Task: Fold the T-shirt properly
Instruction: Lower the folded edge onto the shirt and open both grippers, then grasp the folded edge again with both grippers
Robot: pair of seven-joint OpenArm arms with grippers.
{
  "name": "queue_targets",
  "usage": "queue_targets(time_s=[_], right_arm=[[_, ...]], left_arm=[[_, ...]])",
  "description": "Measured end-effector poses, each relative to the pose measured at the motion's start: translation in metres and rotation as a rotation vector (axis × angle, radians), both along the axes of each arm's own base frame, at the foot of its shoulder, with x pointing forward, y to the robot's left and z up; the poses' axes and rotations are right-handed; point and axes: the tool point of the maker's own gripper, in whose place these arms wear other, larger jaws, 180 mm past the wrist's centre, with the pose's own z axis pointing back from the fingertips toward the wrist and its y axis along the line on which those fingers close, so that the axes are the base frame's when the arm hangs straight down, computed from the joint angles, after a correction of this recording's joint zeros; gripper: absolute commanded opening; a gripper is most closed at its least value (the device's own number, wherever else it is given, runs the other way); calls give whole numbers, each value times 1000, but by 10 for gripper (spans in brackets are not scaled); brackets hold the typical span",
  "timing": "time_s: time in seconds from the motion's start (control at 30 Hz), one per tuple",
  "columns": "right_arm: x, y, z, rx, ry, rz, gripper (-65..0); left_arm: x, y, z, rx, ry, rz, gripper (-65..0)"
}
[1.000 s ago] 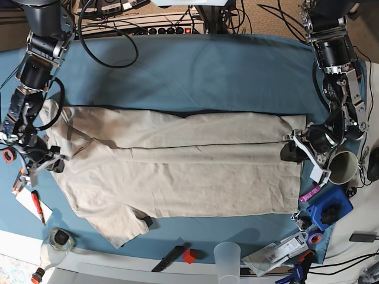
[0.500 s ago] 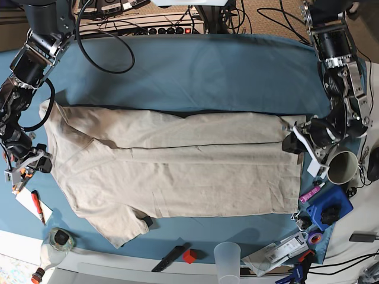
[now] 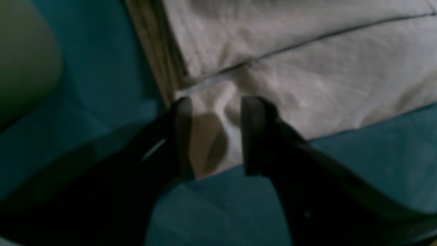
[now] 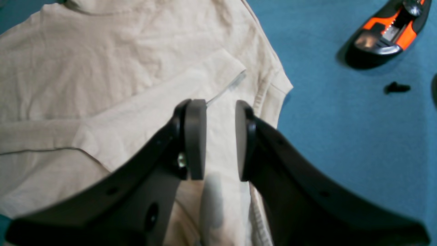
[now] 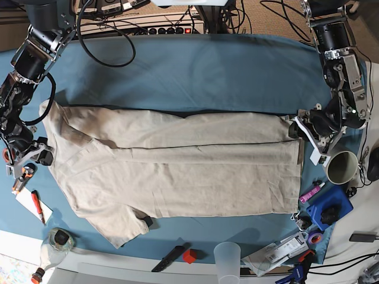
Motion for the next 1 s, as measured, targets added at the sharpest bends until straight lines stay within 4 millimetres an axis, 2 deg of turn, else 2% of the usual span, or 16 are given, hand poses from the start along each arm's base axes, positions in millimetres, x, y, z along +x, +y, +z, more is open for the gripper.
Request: queue_targets(time_s=[0.13, 0.2, 0.3, 0.47, 0.73, 1.0], right_arm=[[-5, -16, 8, 18, -34, -58, -497], [-10, -25, 10, 31, -39, -90, -497], [-17, -33, 11, 53, -36, -123, -497], [-25, -40, 9, 67, -19, -149, -497], [-54, -55, -8, 44, 60, -186, -497], [-84, -48, -35, 87, 132, -179, -497]], left_arm=[[-3, 18, -7, 85, 39, 59, -385], [-5, 20, -9, 87, 57, 77, -385], [-6, 11, -8, 32, 47, 70, -385], [-16, 0, -19, -9, 52, 74, -385], [-18, -7, -21, -58, 33, 84, -385], [-19, -14, -20, -93, 34, 67, -385]])
